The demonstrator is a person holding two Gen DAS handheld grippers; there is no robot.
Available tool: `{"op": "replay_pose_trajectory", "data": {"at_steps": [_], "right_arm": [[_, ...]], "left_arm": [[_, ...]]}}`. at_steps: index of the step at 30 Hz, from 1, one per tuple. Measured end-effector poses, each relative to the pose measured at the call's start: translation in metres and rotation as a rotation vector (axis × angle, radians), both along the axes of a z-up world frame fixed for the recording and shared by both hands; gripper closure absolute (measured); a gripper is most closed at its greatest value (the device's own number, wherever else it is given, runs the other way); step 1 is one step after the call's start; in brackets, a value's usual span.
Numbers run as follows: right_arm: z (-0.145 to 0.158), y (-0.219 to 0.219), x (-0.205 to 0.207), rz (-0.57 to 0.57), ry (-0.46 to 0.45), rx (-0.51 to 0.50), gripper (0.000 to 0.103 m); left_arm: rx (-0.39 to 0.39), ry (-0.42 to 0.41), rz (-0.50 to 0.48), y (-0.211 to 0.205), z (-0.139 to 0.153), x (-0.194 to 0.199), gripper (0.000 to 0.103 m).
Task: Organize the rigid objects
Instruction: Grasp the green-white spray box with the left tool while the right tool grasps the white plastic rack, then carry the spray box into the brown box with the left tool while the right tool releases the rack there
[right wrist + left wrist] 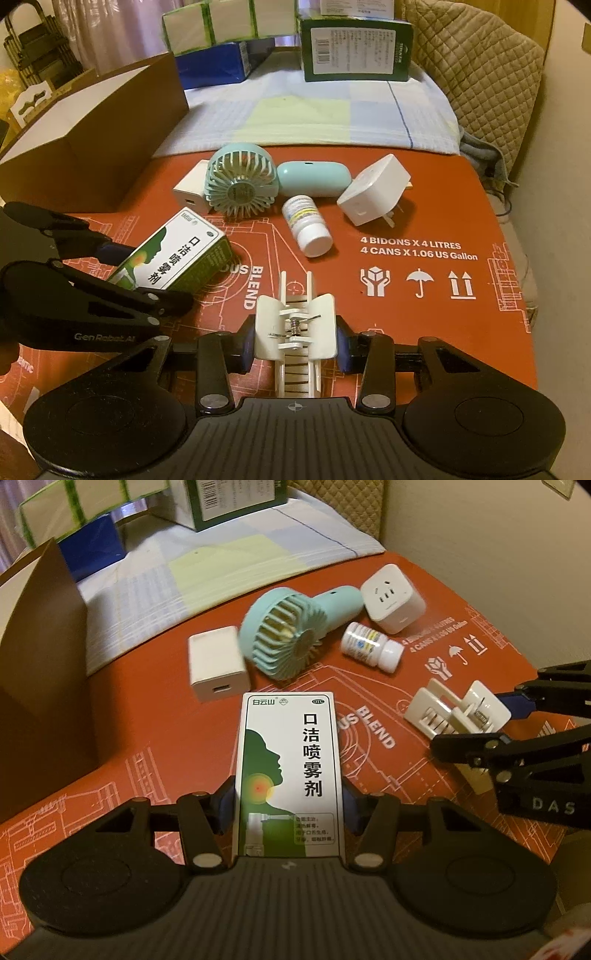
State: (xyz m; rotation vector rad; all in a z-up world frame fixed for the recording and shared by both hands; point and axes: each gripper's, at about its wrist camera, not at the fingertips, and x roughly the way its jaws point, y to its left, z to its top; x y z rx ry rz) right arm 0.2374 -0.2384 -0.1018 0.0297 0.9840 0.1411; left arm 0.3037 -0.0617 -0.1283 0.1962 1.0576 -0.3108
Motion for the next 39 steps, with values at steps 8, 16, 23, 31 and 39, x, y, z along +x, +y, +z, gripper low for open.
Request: {"op": "replay_pose_trajectory", "data": {"at_steps": [8, 16, 23, 31, 39], "right_arm": [[0.011, 0.006, -0.004, 0.016, -0.023, 0.016, 0.065], [0.032, 0.018, -0.004, 0.044, -0.059, 0.031, 0.065], [0.052, 0.039, -0.002, 0.097, -0.098, 0.048, 0.065], [0.072, 0.075, 0.003, 0.178, -0.146, 0.068, 0.065], [0.091, 0.120, 0.012, 0.275, -0.189, 0.101, 0.065]], "left_arm": [[-0.026, -0.026, 0.031, 0.013, 0.015, -0.008, 0.051], [-0.055, -0.064, 0.078, 0.029, 0.042, -0.018, 0.051], [-0.089, -0.117, 0.132, 0.054, 0.069, -0.033, 0.051], [-0.116, -0.174, 0.191, 0.086, 0.098, -0.047, 0.051], [-0.121, -0.219, 0.260, 0.135, 0.123, -0.062, 0.051]]}}
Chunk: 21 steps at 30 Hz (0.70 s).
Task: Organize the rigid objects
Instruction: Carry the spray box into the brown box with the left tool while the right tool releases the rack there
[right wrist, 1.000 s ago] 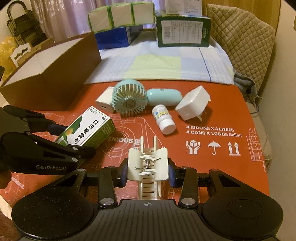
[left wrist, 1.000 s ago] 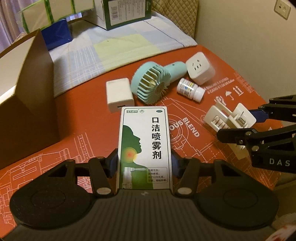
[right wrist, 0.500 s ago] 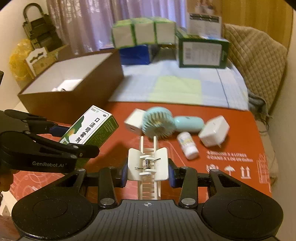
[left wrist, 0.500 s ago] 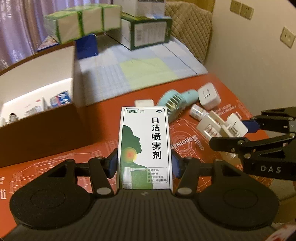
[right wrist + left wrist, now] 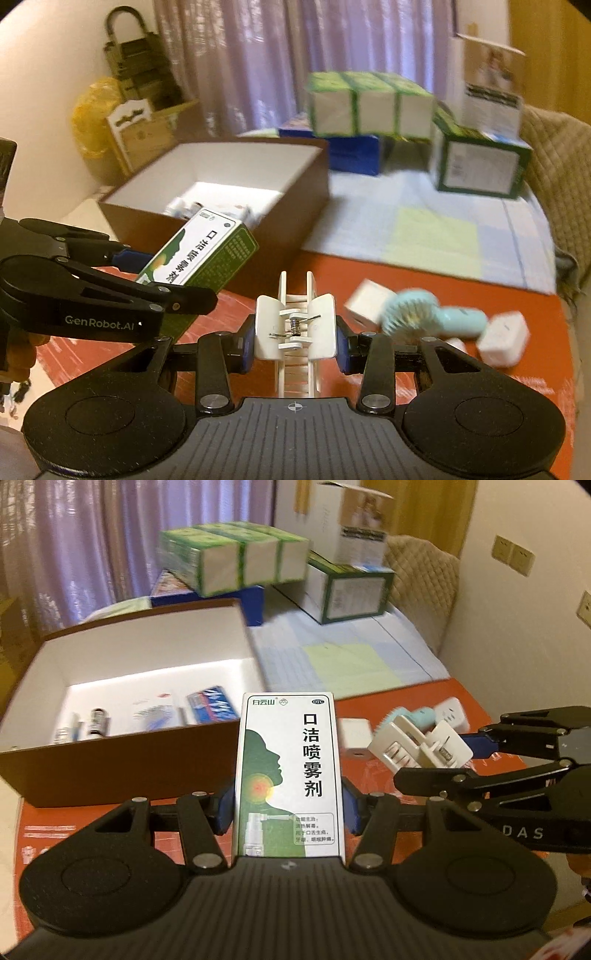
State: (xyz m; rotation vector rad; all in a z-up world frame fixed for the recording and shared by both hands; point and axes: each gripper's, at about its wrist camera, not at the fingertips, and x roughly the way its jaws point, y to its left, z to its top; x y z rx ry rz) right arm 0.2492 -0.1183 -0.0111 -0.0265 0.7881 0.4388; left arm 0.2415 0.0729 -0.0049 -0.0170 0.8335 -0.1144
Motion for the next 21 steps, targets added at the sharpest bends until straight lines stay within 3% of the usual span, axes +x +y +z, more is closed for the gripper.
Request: {"op": "replay_pose_trajectory", "data": {"at_steps": [13, 21], "right_arm": [[0.020, 0.089, 0.045, 0.099, -0.015, 0.075, 0.065], [0.030, 0.124, 0.085, 0.061, -0.030, 0.096, 0.065]], "left_arm": [[0.023, -0.064, 0.121, 0.093, 0.033, 0.004, 0.051], [0.032, -0.106, 0.128, 0.132, 0.049, 0.035, 0.051]]}}
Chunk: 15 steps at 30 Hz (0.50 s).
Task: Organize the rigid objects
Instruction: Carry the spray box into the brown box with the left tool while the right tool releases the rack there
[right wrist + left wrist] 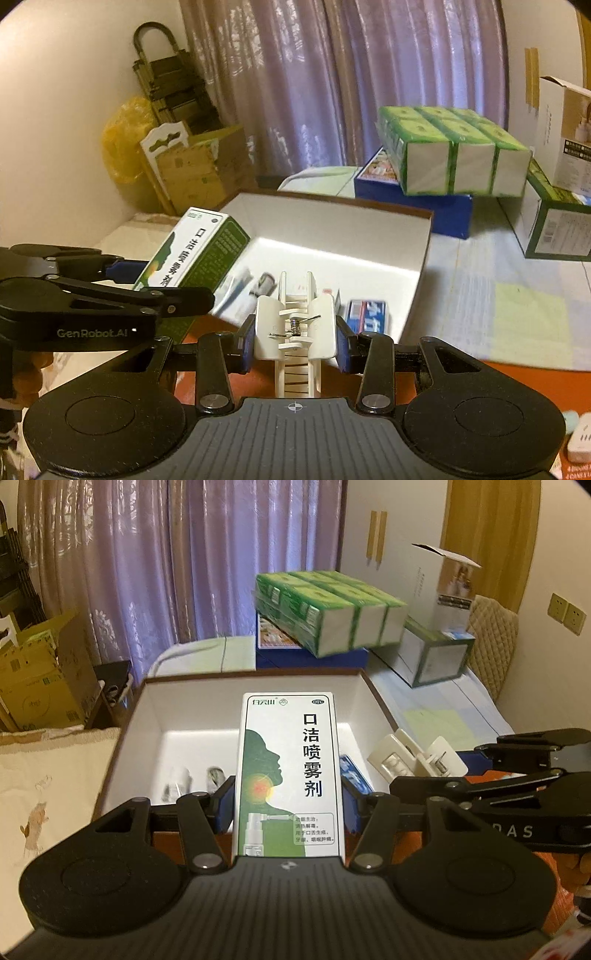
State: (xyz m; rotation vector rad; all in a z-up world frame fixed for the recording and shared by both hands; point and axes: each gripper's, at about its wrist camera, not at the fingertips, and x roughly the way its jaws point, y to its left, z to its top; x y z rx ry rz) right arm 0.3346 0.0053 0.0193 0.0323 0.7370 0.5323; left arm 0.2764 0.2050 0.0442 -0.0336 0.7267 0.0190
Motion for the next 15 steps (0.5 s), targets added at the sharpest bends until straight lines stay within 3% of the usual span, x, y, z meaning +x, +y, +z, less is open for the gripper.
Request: {"op": "replay_pose_trajectory", "data": {"at_steps": [8, 15], "right_arm": [[-0.001, 0.013, 0.041, -0.094, 0.006, -0.010, 0.065], [-0.018, 0.018, 0.070, -0.155, 0.048, -0.042, 0.065]], "left_arm": [[-0.012, 0.004, 0.022, 0.030, -0.001, 0.047, 0.051], [-0.033, 0.074, 0.038, 0.047, -0.027, 0.084, 0.051]]}}
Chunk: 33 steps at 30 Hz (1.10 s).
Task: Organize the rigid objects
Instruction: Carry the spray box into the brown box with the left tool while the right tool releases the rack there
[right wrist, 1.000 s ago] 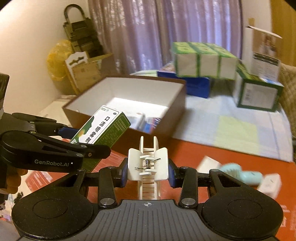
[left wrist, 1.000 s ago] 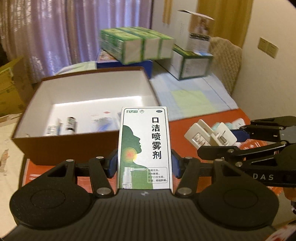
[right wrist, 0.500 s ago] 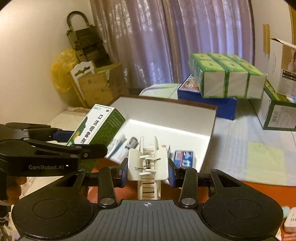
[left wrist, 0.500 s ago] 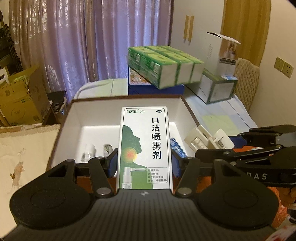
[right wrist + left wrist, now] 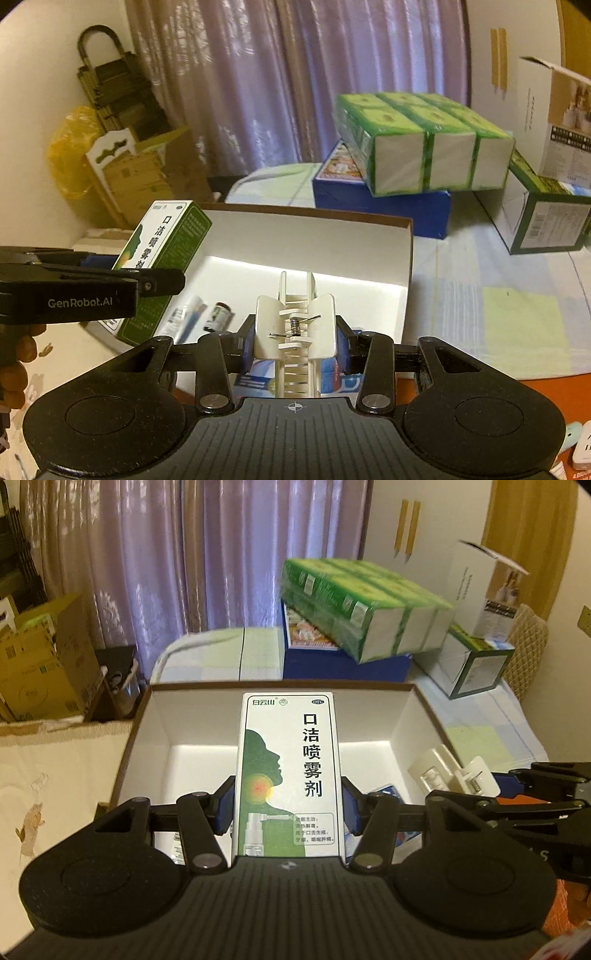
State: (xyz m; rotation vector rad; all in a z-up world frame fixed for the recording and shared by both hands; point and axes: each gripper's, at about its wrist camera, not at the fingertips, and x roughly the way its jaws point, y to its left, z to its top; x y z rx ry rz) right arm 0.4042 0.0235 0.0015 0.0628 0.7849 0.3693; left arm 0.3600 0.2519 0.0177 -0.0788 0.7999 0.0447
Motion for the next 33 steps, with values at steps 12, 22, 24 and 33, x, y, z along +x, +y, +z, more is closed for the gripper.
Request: {"op": "replay_pose_trajectory", "data": {"at_steps": [12, 22, 24, 33], "right_arm": [[-0.030, 0.006, 0.024, -0.038, 0.094, -0.038, 0.065], [-0.048, 0.008, 0.032, -0.046, 0.148, -0.051, 0.065], [-0.048, 0.008, 0.032, -0.047, 0.151, -0.050, 0.065], [-0.051, 0.013, 0.033, -0.038, 0.168, -0.051, 0.065]], "left_arm": [[-0.042, 0.164, 0.008, 0.011, -0.054, 0.030, 0.051], [-0.046, 0.215, -0.012, 0.014, -0.074, 0.036, 0.051], [-0.045, 0.211, -0.020, 0.014, -0.073, 0.035, 0.049], [-0.029, 0.218, -0.007, 0.021, -0.072, 0.035, 0.049]]}}
